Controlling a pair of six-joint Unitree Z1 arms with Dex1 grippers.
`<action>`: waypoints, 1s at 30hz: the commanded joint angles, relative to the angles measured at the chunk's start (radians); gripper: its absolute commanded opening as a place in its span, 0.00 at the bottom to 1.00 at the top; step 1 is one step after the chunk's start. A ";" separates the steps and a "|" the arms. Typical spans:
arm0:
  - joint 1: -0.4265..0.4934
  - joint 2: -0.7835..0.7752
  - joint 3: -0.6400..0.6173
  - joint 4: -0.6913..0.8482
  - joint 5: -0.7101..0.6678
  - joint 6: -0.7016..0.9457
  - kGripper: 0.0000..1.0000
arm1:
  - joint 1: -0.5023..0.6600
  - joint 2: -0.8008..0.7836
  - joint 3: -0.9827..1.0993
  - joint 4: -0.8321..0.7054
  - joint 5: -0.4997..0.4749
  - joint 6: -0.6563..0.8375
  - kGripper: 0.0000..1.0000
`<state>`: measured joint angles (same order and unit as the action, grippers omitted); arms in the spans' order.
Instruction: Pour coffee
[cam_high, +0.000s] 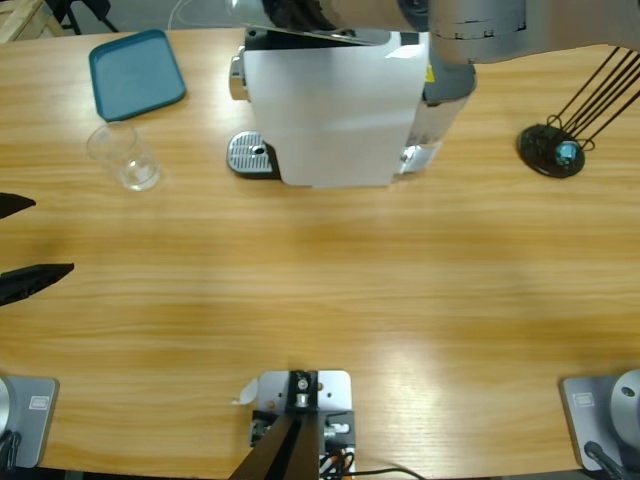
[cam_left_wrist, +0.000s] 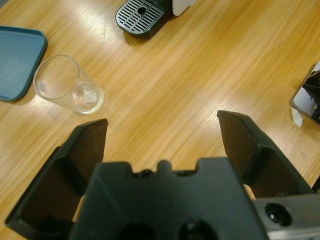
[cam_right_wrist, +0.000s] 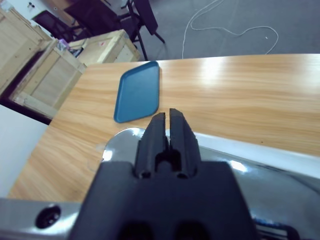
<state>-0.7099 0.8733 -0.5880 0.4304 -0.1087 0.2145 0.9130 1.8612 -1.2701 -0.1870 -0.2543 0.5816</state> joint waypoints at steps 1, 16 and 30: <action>0.007 -0.024 0.031 0.011 -0.017 -0.009 0.95 | 0.064 0.211 0.101 0.134 0.013 -0.002 0.00; 0.038 -0.079 0.021 0.013 -0.009 -0.027 0.96 | 0.026 0.073 0.099 0.210 0.007 -0.175 0.60; 0.100 0.146 0.058 -0.258 0.347 -0.187 0.96 | 0.000 -0.504 0.054 0.568 0.024 -0.510 1.00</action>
<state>-0.6204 0.8474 -0.6084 0.3876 0.1551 0.0906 0.9186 1.5722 -1.2326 0.1845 -0.2375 0.0984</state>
